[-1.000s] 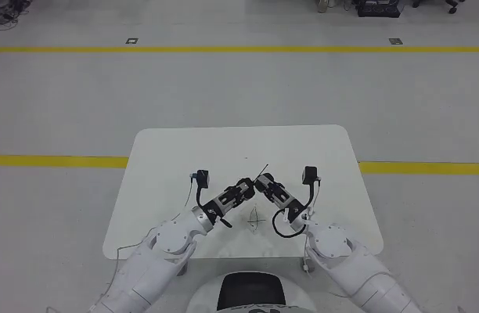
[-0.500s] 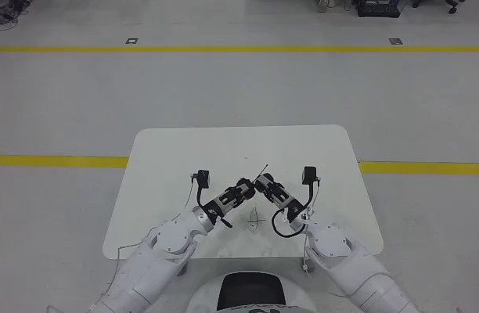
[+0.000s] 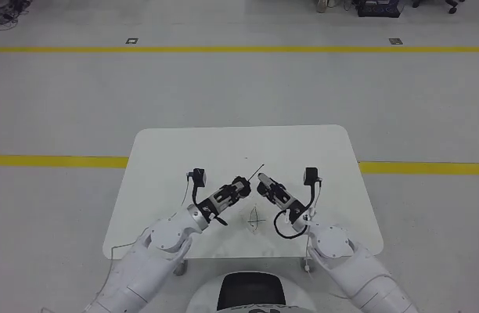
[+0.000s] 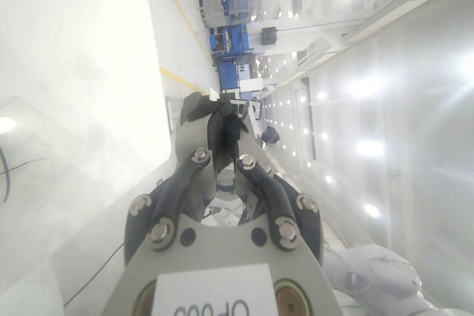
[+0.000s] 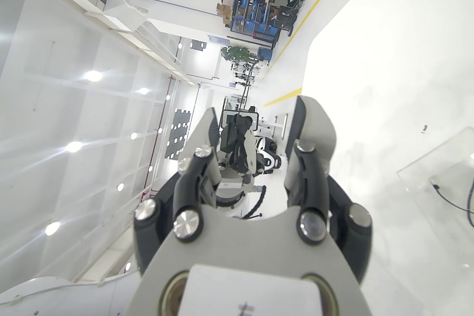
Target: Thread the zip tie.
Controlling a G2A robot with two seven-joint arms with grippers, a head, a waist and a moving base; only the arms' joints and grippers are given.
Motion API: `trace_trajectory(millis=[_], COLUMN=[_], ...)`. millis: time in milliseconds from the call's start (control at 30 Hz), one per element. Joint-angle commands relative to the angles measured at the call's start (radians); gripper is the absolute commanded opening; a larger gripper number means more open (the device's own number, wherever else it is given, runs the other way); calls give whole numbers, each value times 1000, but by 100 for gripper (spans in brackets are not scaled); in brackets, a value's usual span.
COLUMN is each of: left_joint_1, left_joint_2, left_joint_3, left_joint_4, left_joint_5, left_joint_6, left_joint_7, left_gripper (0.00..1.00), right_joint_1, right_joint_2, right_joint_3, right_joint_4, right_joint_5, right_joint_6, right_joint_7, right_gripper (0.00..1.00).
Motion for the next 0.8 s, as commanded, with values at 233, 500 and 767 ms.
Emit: trace_trajectory(millis=[233, 500, 767], left_joint_1=[-3, -7, -39], left_joint_2=[40, 44, 58], left_joint_3=[-89, -97, -100], left_joint_4=[0, 1, 25], left_joint_5=[19, 36, -1], left_joint_6=[115, 117, 178], left_joint_7=[-254, -270, -432], left_gripper=[0, 0, 0], right_joint_1=[-21, -21, 66], right_joint_2=[14, 14, 32], right_joint_3=[77, 77, 127], right_joint_4=[-8, -8, 142], right_joint_5=[3, 3, 188], right_joint_6=[-7, -7, 30], right_joint_7=[91, 91, 541], right_gripper=[100, 100, 100])
